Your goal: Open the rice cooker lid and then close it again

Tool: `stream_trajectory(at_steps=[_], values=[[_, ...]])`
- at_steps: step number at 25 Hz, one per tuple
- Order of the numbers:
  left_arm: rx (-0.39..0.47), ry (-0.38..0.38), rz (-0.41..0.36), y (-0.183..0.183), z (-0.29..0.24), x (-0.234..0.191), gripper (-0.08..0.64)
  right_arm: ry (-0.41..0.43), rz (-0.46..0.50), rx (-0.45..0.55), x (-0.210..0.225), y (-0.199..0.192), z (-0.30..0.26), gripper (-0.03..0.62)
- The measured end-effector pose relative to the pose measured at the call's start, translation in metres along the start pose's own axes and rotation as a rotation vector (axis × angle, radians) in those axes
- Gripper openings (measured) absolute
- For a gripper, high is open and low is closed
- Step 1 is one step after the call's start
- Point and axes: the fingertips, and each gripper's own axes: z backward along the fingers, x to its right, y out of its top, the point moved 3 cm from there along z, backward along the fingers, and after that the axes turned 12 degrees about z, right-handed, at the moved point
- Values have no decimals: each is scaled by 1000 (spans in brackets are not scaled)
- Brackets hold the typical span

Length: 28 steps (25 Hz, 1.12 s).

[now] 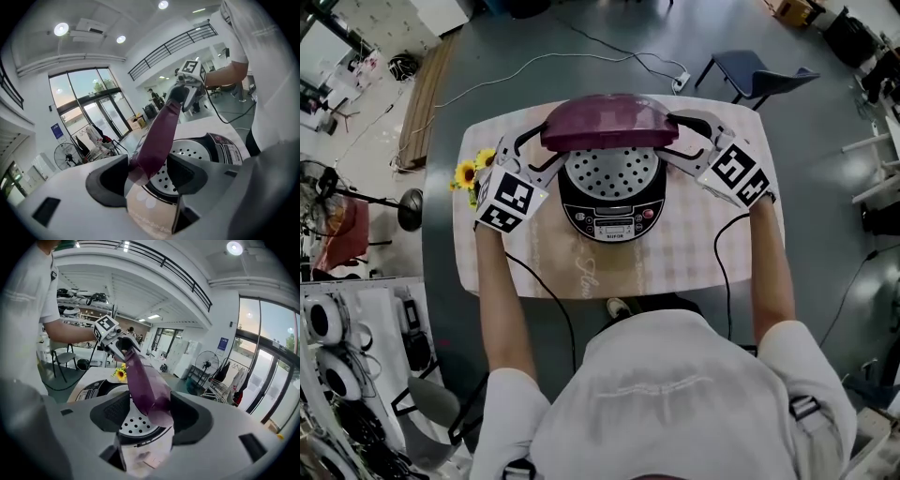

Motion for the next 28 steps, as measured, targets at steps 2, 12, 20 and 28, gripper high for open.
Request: stream_trajectory(at_steps=[2,12,20,28], values=[[-35,-6,-20,-6,2,9,264,20,5,-16,-12,-1,0,284],[-215,-65,-90,-45,2,53,307,104,83,-136,-64,-24,-7,293],[-235,-87,-4,-63,0,72,328,96,72,-180,-90,-39,-15,299],[-224,-119,193,-74,-5,80,341,126,46,-209,-106,-51,-22,314]])
